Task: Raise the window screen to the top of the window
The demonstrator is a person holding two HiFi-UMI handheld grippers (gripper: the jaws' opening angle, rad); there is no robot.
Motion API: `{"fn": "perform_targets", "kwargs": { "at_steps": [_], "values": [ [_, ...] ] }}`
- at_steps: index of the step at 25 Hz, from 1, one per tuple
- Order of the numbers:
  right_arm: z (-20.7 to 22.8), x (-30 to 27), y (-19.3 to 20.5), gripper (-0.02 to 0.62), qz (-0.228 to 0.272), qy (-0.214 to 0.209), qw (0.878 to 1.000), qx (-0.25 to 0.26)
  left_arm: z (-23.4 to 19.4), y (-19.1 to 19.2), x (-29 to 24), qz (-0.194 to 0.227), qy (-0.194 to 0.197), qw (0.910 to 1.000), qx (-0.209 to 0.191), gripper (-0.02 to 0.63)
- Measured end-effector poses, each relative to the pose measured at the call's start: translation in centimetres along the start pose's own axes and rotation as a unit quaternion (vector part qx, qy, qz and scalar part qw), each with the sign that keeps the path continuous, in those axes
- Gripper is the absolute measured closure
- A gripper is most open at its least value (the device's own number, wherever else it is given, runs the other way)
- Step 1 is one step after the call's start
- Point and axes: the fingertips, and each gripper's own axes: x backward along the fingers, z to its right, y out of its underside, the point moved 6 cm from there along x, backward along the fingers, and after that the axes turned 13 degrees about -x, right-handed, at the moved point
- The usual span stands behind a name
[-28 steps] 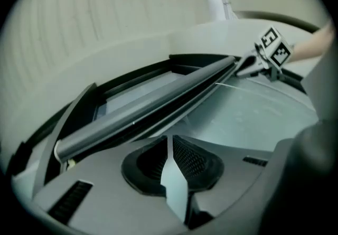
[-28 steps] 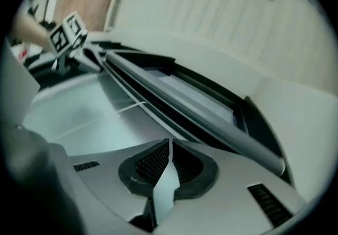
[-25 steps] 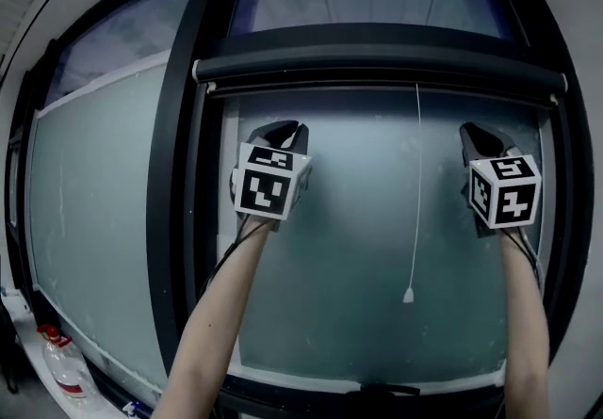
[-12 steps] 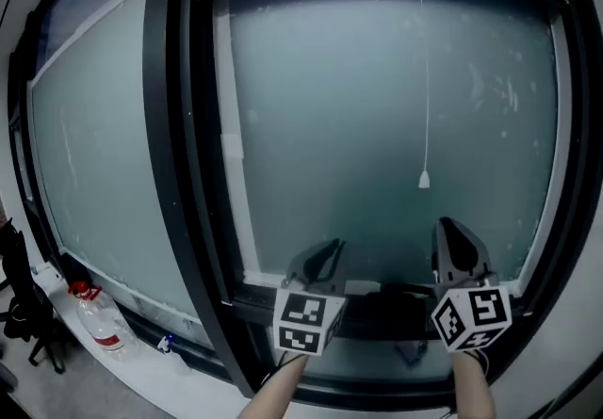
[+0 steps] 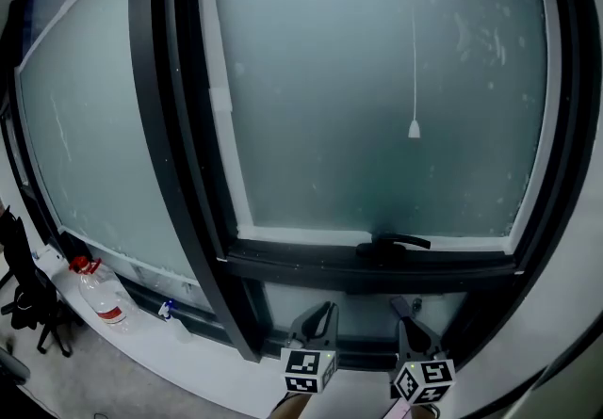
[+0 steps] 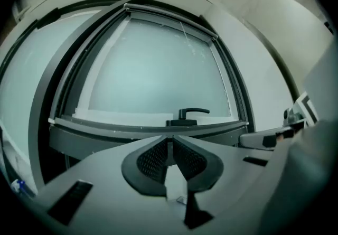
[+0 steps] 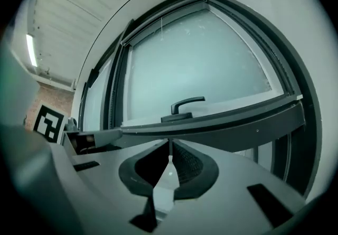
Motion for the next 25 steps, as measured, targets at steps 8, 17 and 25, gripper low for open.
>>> {"fn": "perform_targets", "kwargs": {
  "at_steps": [8,17,25],
  "values": [
    [-1.2,1.4,0.4,0.574,-0.005,-0.030,0.999,0.033,3.1,0.1,2.4,-0.028,0.025,0.9992,-0.017,0.577],
    [-2.7,5.4,0.7,0.589,0.018,-0.036,0.998,0.043,4.5,0.3,8.0,-0.006,0.026,0.9996,-0.008,0.577],
    [-9.4,14.8,2.1,0.589,0.028,-0.004,0.998,0.047,5.9,-1.4,18.0,0.024,0.066,0.9975,0.013,0.577]
  ]
}}
